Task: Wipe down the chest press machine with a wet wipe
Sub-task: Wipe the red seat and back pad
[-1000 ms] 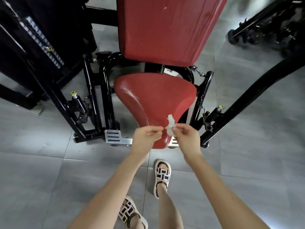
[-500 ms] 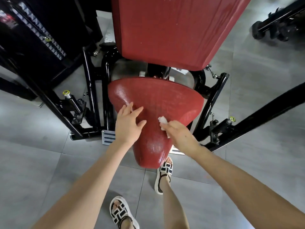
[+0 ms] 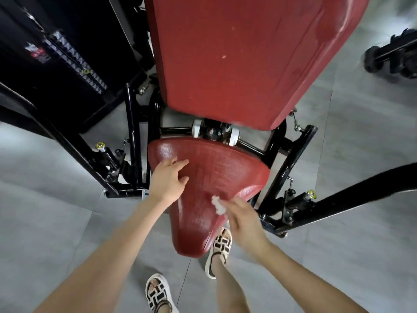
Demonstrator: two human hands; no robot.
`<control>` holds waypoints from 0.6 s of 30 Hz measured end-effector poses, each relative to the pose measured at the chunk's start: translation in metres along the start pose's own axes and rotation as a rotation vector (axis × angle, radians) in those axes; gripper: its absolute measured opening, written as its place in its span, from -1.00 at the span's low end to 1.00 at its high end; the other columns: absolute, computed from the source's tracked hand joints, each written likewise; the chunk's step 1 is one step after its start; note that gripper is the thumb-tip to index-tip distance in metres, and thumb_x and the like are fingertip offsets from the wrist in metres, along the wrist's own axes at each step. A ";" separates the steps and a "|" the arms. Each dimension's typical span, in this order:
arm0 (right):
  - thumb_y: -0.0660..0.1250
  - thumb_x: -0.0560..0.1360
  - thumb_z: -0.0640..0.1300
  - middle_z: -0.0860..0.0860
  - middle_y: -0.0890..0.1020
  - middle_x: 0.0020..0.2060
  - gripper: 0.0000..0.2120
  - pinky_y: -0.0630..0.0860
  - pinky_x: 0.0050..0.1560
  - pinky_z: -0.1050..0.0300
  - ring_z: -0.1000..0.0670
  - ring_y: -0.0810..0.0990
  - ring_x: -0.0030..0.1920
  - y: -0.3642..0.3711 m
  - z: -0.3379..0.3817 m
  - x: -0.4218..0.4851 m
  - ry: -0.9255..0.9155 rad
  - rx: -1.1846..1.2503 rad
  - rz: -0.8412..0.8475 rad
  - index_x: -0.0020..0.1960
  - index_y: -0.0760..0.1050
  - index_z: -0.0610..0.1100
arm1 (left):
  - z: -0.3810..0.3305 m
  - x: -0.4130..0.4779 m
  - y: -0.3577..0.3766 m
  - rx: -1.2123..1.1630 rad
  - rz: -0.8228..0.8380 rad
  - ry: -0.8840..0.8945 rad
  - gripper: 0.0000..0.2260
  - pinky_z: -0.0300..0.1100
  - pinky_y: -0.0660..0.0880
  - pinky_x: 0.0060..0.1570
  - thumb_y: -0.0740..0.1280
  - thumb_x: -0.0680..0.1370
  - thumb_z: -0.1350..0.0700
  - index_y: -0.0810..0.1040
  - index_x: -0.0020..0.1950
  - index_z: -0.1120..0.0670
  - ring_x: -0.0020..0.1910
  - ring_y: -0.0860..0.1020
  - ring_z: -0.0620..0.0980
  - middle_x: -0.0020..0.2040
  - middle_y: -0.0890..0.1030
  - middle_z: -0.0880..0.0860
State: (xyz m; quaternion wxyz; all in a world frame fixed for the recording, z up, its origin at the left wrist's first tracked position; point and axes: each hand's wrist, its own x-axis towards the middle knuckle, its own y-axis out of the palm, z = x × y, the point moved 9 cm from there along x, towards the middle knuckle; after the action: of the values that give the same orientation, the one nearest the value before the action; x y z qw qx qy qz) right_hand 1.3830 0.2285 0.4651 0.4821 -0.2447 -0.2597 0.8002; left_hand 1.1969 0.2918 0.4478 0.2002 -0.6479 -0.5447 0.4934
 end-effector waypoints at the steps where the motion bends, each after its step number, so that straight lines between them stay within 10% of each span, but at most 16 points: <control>1: 0.25 0.45 -0.46 0.16 0.46 -0.21 -0.65 0.35 -0.17 0.49 0.24 0.41 -0.21 -0.043 0.000 0.017 0.057 0.036 -0.169 0.17 0.56 -0.22 | -0.011 0.005 -0.017 -0.004 -0.037 0.010 -0.58 -0.09 0.20 0.41 0.32 0.54 0.08 0.39 0.40 -0.03 0.42 0.28 0.05 0.43 0.35 0.07; 18: 0.17 0.49 -0.46 -0.19 0.50 -0.30 -0.69 0.27 -0.18 0.20 -0.03 0.34 -0.23 -0.370 0.187 0.185 -0.374 -0.335 -1.157 0.19 0.51 -0.36 | -0.158 0.053 -0.279 -0.305 -0.685 0.309 -0.73 0.03 0.43 0.21 0.37 0.50 0.17 0.55 0.21 0.10 0.11 0.51 0.07 0.12 0.56 0.07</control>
State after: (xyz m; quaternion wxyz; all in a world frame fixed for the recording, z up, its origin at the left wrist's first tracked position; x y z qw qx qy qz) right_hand 1.4246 0.5091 0.8187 0.7383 0.0073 -0.5518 0.3878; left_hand 1.1862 0.4745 0.7166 0.3341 -0.5177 -0.7595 0.2086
